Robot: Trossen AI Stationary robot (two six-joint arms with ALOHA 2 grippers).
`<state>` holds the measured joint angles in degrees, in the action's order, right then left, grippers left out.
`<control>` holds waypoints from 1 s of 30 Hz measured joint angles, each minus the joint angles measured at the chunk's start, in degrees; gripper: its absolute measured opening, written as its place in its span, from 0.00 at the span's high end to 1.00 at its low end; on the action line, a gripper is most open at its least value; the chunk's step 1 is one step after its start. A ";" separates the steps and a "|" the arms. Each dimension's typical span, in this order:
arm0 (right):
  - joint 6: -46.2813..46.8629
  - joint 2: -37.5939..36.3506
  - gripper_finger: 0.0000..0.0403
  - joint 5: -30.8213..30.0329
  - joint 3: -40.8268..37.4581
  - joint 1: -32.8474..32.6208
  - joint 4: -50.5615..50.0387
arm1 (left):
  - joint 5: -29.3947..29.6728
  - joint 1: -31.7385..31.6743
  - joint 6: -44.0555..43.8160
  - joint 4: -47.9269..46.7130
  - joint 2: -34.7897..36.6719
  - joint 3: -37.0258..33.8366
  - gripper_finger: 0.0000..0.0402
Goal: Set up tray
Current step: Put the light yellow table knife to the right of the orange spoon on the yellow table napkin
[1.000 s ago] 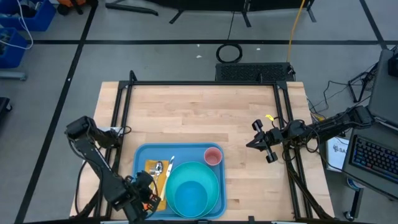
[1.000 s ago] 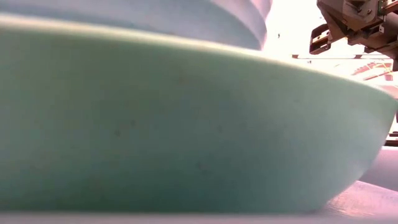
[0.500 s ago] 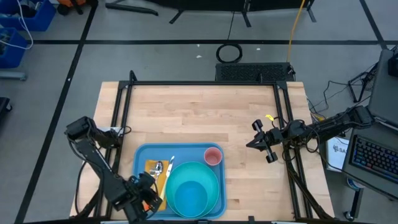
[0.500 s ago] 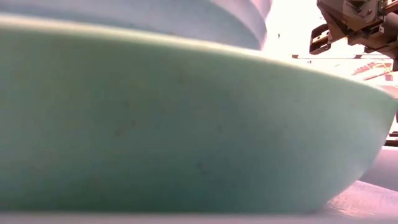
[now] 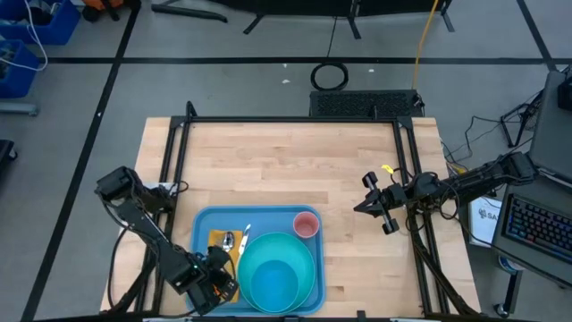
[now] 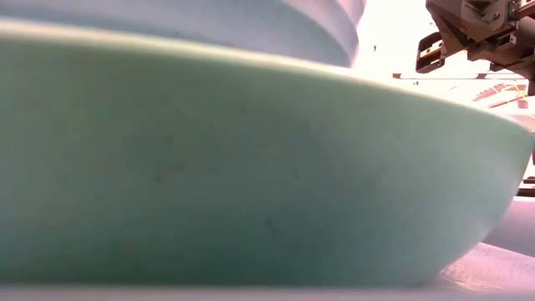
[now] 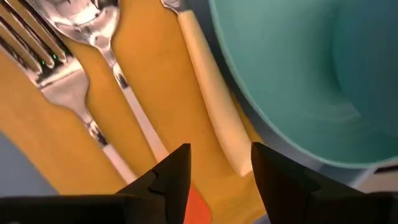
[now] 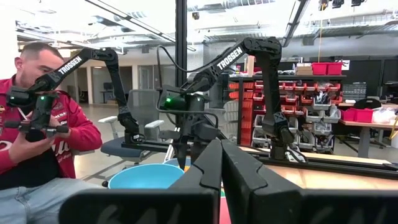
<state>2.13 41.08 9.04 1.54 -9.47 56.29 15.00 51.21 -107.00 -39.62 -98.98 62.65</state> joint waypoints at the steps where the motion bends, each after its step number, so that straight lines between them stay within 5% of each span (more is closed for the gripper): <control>1: 0.00 0.01 1.00 -0.01 0.00 0.00 0.00 | 0.00 -0.29 0.15 0.68 -0.02 -0.44 0.57; 30: 0.00 0.02 1.00 -0.01 0.02 -0.01 0.00 | 0.94 -1.21 1.88 5.47 -1.68 -1.48 0.57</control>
<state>2.13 41.10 9.03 1.56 -9.49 56.29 15.94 50.00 -105.12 -34.14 -100.66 61.17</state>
